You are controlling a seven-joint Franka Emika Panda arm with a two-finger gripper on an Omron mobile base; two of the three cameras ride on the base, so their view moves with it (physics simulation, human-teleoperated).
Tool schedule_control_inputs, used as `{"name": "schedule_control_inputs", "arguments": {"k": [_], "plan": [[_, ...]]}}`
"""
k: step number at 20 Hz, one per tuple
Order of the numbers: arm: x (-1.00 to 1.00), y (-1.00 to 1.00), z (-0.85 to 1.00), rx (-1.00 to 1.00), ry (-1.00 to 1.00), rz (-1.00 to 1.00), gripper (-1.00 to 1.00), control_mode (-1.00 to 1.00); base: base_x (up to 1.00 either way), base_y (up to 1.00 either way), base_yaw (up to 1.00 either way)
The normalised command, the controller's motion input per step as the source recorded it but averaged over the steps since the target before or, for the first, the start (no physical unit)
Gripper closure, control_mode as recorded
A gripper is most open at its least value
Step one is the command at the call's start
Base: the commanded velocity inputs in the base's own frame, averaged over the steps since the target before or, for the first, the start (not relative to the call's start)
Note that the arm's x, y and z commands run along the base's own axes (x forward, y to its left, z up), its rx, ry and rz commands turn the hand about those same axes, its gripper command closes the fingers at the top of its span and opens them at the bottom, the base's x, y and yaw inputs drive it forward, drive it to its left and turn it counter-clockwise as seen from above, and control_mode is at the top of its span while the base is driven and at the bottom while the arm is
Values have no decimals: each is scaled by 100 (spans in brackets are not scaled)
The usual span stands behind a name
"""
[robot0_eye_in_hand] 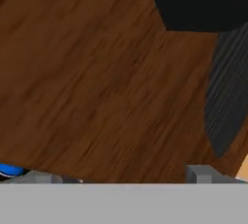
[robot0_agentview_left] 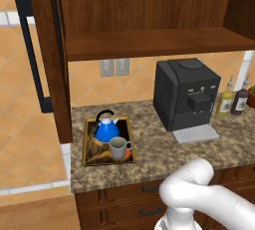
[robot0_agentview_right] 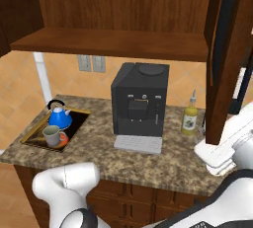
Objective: Pick the kettle from the counter and place it on the tray. Then pick the mug from the cabinet and place it on the tray. Then close the cabinet doors.
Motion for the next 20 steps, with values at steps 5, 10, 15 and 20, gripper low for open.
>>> {"name": "schedule_control_inputs", "arguments": {"k": [5,10,15,20], "plan": [[0,56,42,-46,0,1,-100,-100,0,0,0],[6,68,39,-44,10,0,-100,-100,0,0,0],[32,69,19,-39,12,1,-100,-100,0,0,0],[43,61,1,-33,7,3,-100,-100,0,0,0]]}}
